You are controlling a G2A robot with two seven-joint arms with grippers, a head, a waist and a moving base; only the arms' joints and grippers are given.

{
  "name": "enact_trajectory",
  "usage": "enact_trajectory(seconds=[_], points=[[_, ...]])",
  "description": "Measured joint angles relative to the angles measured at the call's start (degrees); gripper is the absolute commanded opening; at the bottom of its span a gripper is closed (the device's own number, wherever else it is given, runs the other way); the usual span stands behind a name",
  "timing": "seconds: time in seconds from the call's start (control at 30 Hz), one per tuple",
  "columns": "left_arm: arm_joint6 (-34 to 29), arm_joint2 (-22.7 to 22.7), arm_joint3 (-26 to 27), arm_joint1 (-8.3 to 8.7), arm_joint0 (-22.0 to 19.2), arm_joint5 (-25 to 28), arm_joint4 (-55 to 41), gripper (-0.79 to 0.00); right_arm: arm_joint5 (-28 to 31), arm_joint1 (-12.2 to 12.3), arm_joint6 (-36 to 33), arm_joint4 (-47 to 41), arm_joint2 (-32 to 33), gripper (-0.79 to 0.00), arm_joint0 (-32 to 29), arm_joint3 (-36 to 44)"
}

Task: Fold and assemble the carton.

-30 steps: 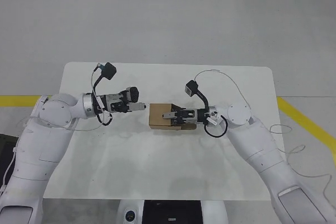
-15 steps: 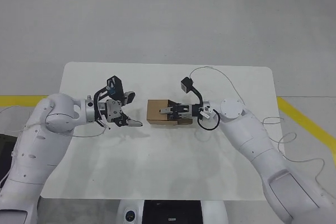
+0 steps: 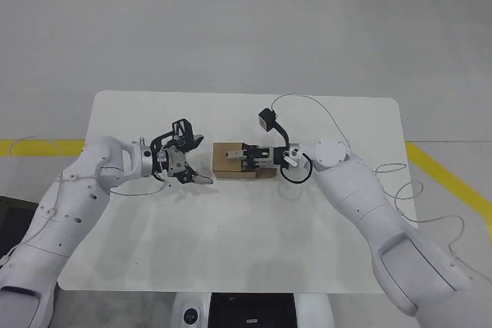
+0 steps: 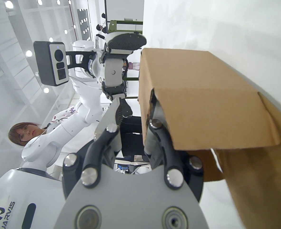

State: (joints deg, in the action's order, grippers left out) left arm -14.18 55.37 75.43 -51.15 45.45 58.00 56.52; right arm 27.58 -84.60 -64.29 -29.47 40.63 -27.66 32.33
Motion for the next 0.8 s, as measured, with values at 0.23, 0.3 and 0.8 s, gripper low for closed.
enact_trajectory(seconds=[0.23,0.3,0.8], points=[[9.7,-6.0,-3.7,0.74,-4.4,0.0,4.1,0.0,1.7,-0.8,-1.9,-0.8,1.0,0.0,2.4,-3.7],[11.4,-7.4,-4.3,0.75,-5.4,0.0,4.6,0.0,2.1,-0.7,-2.4,-0.5,1.4,0.0,2.9,-4.4],[17.2,-15.3,-11.0,-0.57,-10.4,0.0,-0.8,0.0,1.8,3.9,-4.1,3.2,7.8,-0.711,2.2,-1.2]])
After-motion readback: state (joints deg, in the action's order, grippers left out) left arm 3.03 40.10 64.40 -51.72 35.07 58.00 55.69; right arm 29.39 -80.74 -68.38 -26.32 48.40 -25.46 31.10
